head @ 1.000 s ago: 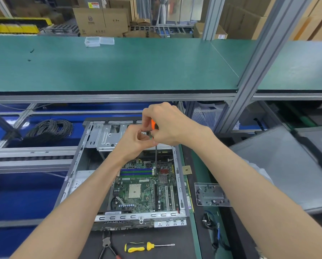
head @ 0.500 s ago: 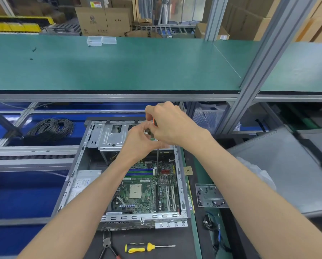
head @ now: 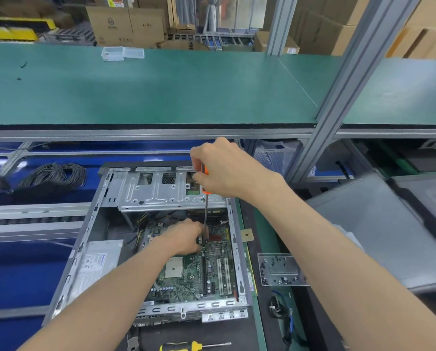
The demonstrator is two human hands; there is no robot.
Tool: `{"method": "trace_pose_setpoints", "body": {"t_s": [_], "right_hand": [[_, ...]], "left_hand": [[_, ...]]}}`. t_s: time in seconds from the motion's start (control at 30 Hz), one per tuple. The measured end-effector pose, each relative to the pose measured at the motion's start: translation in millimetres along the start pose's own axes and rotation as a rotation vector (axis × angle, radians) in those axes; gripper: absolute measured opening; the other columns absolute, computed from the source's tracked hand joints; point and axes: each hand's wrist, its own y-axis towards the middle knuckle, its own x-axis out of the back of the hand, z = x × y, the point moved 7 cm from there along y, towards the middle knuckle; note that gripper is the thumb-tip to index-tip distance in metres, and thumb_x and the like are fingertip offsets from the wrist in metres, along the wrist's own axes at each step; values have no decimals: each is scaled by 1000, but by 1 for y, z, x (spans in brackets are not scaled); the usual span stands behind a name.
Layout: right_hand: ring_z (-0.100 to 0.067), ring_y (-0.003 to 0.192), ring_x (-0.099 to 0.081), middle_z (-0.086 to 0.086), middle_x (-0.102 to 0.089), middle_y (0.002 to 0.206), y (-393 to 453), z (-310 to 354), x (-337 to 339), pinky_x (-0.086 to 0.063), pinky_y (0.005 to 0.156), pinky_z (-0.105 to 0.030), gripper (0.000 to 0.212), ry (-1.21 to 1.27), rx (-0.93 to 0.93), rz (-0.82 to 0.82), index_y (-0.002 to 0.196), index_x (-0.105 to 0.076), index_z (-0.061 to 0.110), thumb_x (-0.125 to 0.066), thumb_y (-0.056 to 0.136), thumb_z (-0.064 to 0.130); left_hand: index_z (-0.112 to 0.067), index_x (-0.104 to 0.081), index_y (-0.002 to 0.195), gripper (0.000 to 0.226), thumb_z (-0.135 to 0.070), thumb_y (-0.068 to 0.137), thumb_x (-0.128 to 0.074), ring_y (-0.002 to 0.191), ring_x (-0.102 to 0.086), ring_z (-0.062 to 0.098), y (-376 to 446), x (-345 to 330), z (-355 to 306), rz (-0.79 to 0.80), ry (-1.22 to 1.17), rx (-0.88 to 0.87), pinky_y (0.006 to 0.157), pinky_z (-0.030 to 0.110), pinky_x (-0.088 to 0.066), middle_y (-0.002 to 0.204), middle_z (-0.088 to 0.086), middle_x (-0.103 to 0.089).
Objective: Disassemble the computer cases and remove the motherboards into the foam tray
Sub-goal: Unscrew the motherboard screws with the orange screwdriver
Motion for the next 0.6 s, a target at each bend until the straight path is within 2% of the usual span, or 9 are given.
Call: {"method": "trace_pose_setpoints", "body": {"t_s": [0.07,0.13,0.27,0.33,0.47,0.6], "right_hand": [[-18,78,-52,6,-56,79,-2,0,0,-37,66,-31,22,67,58,37,97,-63,22,-60,79,10],[-12,71,-49,10,-57,76,-4,0,2,-39,63,-30,31,110,94,54,96,-66,24,-62,70,7],[-21,77,-51,14,-48,72,-4,-11,2,-44,67,-32,20,114,62,-54,96,-62,21,-63,76,16],[-23,77,-51,7,-51,72,-3,-15,-1,-45,67,-33,16,116,45,-87,95,-59,19,-61,80,15],[-21,72,-47,11,-48,67,-3,-15,-1,-39,62,-32,18,107,51,-128,96,-57,17,-60,79,11],[-25,76,-52,0,-57,75,0,-11,0,-49,67,-38,19,116,36,-113,96,-56,16,-60,78,11]], "left_hand": [[-32,-55,128,41,-41,91,-67,111,-59,30,7,-7,0,7,62,12,92,38,-50,122,8,-54],[-30,-57,125,36,-37,91,-65,108,-61,30,12,-8,0,-28,95,17,86,38,-49,121,8,-57],[-34,-62,110,24,-39,88,-68,103,-63,26,20,-7,1,-49,88,-4,81,34,-48,112,3,-62],[-33,-64,110,26,-43,87,-70,104,-62,25,23,-8,2,-44,94,-12,85,36,-50,112,2,-64],[-32,-68,110,29,-45,85,-72,106,-62,25,26,-9,3,-74,81,-13,88,37,-51,115,2,-64],[-28,-69,110,32,-47,84,-73,100,-64,27,27,-14,6,-107,66,17,81,36,-51,112,4,-65]]}}
